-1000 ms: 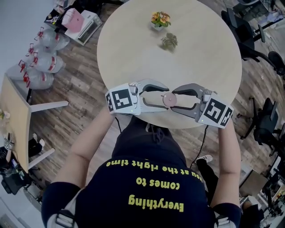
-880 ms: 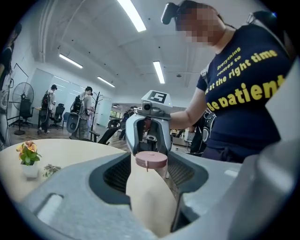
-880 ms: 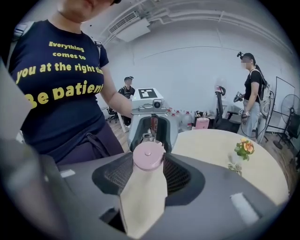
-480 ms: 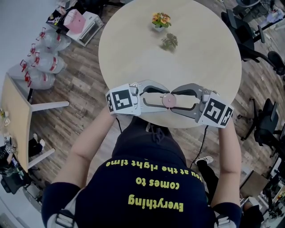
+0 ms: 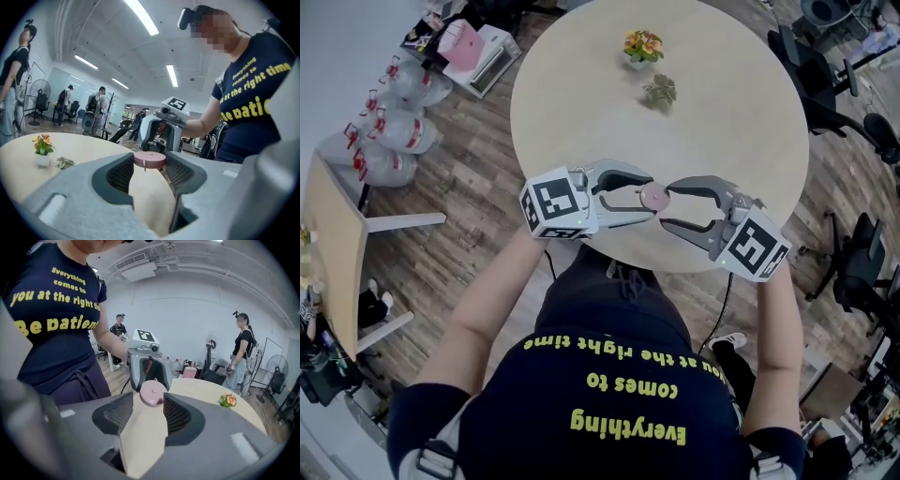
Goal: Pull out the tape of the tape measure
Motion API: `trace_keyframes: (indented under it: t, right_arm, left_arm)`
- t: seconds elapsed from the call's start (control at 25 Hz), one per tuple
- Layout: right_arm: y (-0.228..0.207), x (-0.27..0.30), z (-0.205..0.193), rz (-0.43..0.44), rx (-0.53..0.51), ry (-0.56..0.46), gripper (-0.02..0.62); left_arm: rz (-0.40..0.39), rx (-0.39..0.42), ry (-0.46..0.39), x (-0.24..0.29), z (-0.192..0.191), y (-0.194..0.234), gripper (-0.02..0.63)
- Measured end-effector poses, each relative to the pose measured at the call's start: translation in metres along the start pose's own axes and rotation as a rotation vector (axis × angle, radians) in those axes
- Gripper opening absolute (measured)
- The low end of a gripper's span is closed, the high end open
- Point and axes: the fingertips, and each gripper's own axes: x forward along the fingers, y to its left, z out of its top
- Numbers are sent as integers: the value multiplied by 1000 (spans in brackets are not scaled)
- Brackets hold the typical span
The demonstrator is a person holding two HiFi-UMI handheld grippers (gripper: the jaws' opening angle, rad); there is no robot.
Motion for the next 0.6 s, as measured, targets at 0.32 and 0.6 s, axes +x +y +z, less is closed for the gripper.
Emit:
trace_keyframes:
  t: [0.32,0.6]
  right_arm:
    - [-22,-1,3,-249,-254,74,199]
    - [-33,1,6,-412,-498,144,166]
  left_arm:
    - [43,-219,-40,0,13,19,218]
    - [28,-401,-83,2,25,23,218]
